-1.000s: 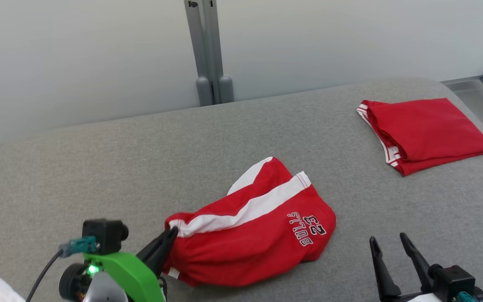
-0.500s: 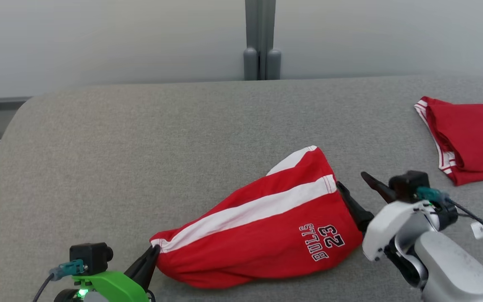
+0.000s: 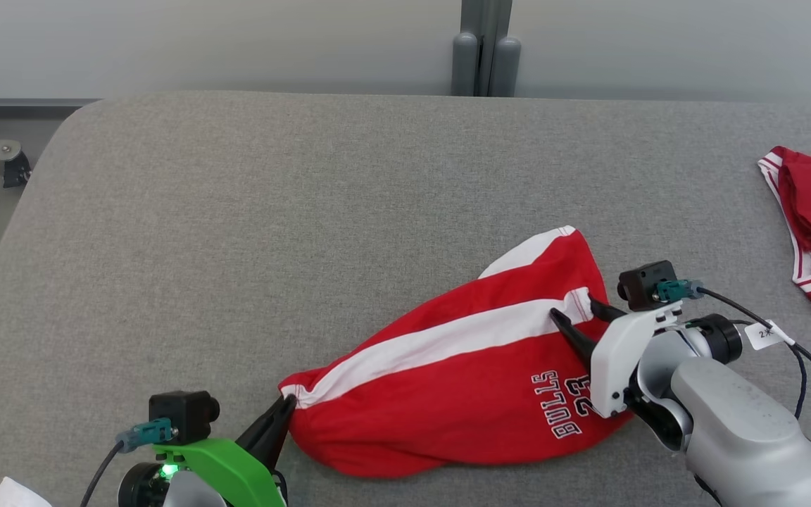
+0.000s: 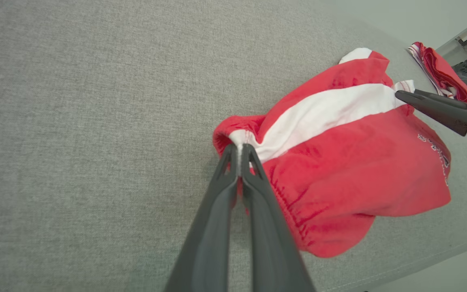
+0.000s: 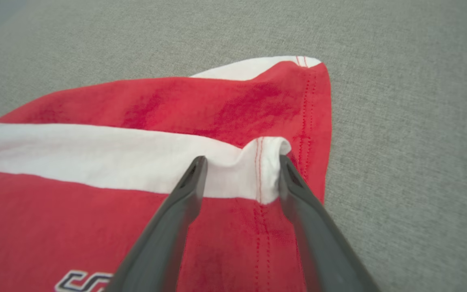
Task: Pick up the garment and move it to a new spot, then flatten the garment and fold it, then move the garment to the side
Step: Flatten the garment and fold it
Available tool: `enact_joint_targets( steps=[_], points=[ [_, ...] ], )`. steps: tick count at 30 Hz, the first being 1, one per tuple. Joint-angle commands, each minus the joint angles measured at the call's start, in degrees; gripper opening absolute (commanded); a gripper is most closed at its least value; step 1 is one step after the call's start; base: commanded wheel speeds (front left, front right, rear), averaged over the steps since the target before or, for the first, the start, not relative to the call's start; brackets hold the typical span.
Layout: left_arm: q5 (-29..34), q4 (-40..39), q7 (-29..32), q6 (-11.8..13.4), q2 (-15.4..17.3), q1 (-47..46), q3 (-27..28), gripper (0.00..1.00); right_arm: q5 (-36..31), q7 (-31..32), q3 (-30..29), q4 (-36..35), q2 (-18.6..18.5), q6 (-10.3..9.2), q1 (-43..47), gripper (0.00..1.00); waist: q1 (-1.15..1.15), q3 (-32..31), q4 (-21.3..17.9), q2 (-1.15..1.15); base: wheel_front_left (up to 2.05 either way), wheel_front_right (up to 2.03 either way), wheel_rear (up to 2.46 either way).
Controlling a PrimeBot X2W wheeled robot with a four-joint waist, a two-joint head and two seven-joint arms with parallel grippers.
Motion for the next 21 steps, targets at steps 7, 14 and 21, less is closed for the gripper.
enact_joint_targets(
  steps=[7,14,21],
  points=[
    [0.65,1.07,-1.68,-0.73,0.0,-1.42,0.11,0.0,1.93,-4.78,3.24,1.06,-1.21,-0.02,-2.35,0.0,0.0,-0.57,-1.35,0.0,0.0,0.0,0.0],
    [1.55,-1.76,-3.34,-3.14,1.0,-8.29,1.71,0.0,5.98,-9.07,1.34,-3.35,-6.69,-0.02,-6.56,0.0,0.0,-0.01,-5.03,0.0,0.0,0.0,0.0],
    [4.98,-1.44,0.64,-6.96,1.01,-33.3,0.92,0.0,7.31,-10.71,-2.99,-7.97,-12.98,-0.02,-20.75,0.0,0.0,6.71,-8.68,0.0,0.0,0.0,0.0]
  ],
)
